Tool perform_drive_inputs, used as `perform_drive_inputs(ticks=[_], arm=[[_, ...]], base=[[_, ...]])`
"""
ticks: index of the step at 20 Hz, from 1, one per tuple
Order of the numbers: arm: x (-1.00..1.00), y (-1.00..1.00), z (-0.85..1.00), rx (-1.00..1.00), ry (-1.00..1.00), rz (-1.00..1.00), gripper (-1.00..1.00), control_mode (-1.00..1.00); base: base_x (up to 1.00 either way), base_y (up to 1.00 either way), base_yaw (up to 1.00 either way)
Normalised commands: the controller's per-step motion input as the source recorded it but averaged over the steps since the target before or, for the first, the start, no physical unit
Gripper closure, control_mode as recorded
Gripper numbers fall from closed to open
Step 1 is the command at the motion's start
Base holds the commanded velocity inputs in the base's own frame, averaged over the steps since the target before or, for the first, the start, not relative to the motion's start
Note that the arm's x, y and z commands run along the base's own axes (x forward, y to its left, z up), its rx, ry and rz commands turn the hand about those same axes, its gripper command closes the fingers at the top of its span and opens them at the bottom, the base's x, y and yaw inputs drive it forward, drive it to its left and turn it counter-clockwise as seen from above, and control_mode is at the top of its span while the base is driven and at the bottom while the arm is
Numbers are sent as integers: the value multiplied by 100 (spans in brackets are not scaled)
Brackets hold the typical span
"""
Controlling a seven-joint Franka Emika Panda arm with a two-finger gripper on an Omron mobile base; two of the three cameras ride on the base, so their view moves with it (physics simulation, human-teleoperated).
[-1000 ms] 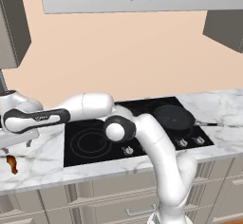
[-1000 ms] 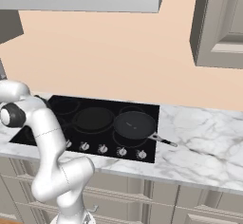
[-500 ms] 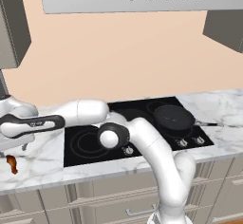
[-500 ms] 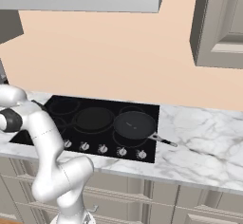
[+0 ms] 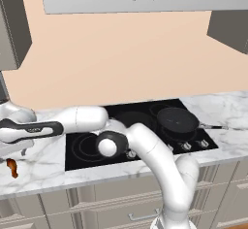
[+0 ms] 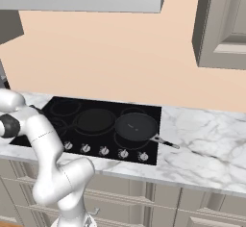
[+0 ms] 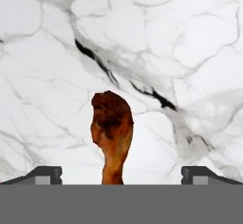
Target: Place both pans onto different burners. Then place the tomato and the chicken drumstick on different pans.
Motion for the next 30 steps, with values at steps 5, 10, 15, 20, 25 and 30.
perform_drive_inputs(ticks=[5, 10, 15, 20, 25, 30], arm=[[0, 0, -26, 0, 0, 0, -100, -100], [0, 0, -26, 0, 0, 0, -100, -100], [1, 0, -22, 1, 0, 0, -100, -100], [1, 0, -19, 2, 0, 0, -100, -100], [3, 0, -19, 1, 0, 0, -100, -100], [4, 5, -20, 0, 0, 0, -100, -100]], base=[[0, 0, 0], [0, 0, 0], [0, 0, 0], [0, 0, 0], [0, 0, 0], [0, 0, 0]])
